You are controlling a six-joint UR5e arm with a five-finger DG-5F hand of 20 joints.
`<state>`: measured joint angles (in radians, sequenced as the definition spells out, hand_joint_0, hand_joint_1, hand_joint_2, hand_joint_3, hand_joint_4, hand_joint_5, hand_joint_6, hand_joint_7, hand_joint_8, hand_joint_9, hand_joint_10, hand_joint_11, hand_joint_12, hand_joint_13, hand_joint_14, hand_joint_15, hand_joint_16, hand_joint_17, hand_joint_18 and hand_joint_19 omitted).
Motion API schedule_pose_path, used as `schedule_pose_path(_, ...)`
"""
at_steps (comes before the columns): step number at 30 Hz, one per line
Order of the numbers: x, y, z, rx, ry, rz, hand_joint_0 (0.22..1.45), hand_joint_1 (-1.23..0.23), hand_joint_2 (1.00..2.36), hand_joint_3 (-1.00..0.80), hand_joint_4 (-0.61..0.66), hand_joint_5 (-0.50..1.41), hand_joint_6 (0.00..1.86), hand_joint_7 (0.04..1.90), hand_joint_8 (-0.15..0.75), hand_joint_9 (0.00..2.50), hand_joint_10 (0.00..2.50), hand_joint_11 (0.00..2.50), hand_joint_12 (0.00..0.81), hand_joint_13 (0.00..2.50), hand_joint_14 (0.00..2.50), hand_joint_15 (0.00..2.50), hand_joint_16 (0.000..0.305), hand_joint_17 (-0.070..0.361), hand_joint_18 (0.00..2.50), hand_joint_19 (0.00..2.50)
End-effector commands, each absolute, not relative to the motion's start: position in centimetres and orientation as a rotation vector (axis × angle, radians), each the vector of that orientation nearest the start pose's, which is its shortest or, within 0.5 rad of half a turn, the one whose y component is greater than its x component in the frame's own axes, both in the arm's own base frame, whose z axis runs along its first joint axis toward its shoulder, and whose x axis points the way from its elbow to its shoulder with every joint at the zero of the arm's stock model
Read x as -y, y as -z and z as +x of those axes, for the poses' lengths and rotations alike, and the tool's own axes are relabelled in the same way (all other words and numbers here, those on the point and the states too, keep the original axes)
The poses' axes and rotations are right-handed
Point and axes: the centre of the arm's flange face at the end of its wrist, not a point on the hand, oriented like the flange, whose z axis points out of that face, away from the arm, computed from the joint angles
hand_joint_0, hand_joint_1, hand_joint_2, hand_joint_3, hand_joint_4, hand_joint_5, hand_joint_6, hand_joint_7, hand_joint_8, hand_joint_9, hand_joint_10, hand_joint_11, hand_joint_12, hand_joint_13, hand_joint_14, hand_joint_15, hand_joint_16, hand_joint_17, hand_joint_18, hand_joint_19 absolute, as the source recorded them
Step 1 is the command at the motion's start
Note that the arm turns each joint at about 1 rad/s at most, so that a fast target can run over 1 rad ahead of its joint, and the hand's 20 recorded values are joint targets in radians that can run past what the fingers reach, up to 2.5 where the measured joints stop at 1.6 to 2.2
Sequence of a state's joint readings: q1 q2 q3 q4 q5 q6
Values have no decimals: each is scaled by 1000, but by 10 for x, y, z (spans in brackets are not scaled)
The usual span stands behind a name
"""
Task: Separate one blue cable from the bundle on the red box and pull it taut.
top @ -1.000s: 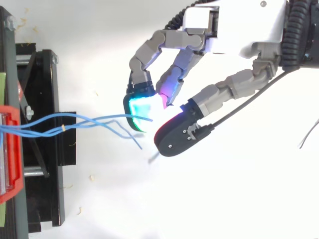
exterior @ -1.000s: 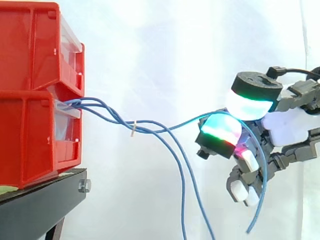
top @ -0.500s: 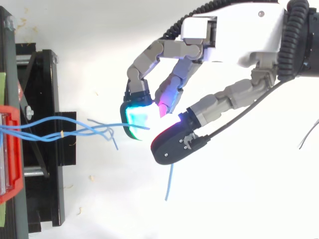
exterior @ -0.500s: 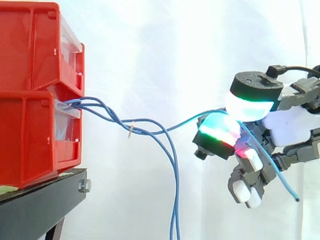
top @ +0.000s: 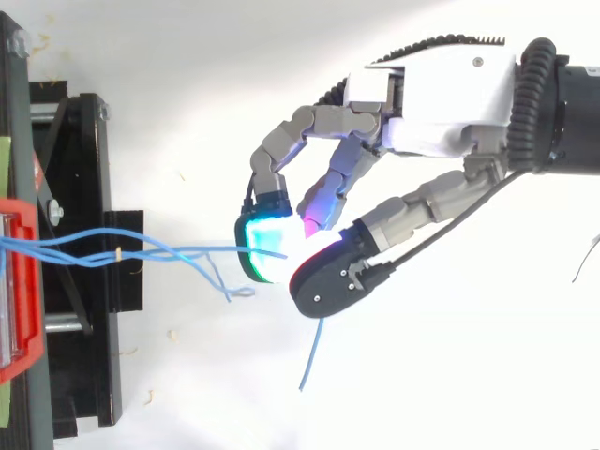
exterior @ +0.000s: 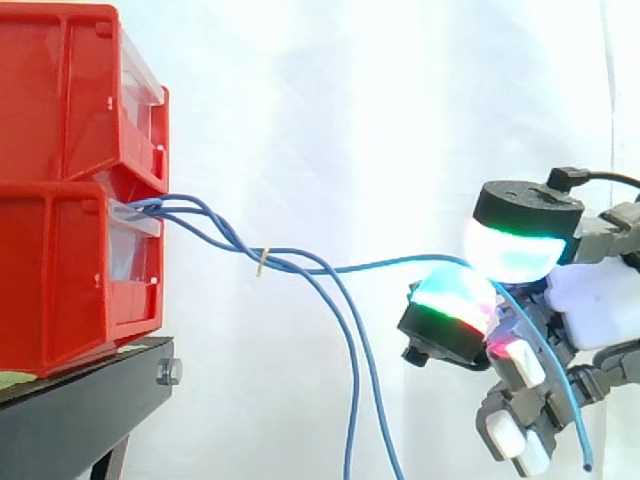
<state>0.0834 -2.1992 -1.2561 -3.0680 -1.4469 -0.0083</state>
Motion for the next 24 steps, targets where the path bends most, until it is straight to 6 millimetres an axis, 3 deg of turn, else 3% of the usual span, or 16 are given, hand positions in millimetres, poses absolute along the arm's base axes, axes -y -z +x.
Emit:
schedule_pose_path(1, 88, -262, 705, -1327, -1057, 1417, 601, -846, 1016, -117, -104, -24, 897, 1011, 195, 1129, 14, 394, 339, 841, 19, 439, 50, 112, 681, 502)
schedule_pose_path(7, 93, -265, 709, -1243, -1056, 1431, 600, -847, 1015, -115, -106, -23, 896, 1010, 197, 1126, 15, 393, 341, 838, 19, 445, 51, 114, 671, 503)
schedule_pose_path(24, 94, -269, 716, -1216, -1022, 1345, 600, -849, 1015, -121, -106, -23, 898, 1001, 195, 1116, 16, 387, 340, 829, 17, 450, 51, 114, 662, 497)
